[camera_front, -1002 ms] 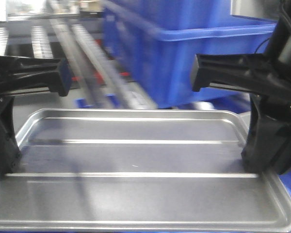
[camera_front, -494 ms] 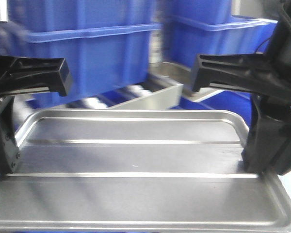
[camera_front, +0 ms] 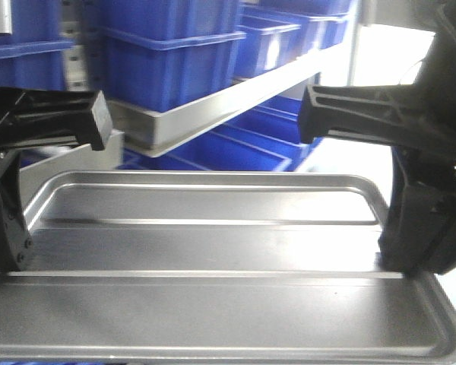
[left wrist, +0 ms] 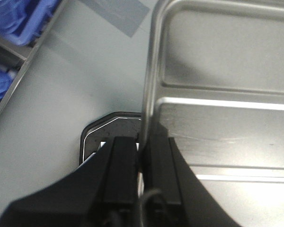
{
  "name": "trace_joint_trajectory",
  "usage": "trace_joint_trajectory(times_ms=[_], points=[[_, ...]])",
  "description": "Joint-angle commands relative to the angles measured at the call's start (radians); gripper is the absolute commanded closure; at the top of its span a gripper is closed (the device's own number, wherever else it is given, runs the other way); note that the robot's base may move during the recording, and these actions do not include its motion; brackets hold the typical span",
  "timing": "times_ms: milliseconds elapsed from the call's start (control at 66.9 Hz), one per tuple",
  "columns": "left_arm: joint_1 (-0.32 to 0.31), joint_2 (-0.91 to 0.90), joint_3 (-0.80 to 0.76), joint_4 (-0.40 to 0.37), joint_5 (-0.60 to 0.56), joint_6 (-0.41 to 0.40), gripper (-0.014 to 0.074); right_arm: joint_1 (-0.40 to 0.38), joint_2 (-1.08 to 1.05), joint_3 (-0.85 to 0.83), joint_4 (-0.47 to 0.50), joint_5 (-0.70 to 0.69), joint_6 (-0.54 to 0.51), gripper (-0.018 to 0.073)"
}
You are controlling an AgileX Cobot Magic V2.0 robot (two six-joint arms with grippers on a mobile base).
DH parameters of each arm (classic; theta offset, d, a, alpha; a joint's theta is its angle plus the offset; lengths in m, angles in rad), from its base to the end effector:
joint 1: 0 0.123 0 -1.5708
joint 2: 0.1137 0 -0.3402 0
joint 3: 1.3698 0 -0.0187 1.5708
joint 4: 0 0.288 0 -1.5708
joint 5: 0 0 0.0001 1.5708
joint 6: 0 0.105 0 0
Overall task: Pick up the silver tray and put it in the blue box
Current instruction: 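Hold the tray level in both grippers while the base turns and drives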
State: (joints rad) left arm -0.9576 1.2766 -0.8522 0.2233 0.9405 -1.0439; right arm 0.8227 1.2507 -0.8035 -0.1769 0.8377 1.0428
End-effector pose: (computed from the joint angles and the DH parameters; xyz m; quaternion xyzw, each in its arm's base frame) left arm 0.1580 -0.1919 0.2815 0.0094 0.9844 -0.0690 0.1614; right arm 0.1768 0.1703 0.2754 0.0619 0.9779 0.1035 0.1707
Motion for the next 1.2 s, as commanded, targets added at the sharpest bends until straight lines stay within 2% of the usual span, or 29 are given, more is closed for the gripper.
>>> trace_joint_trajectory(times_ms=[0,1182], points=[[-0.004,-0.031,-0.026,0.038,0.044,-0.012,0.0605,-0.006,-0.029,-0.021,-0.052,0.033,-0.002,0.0510],[-0.004,-0.031,-0.026,0.038,0.047,-0.010,0.0605,-0.006,-0.029,-0.021,-0.052,0.033,-0.002,0.0510]])
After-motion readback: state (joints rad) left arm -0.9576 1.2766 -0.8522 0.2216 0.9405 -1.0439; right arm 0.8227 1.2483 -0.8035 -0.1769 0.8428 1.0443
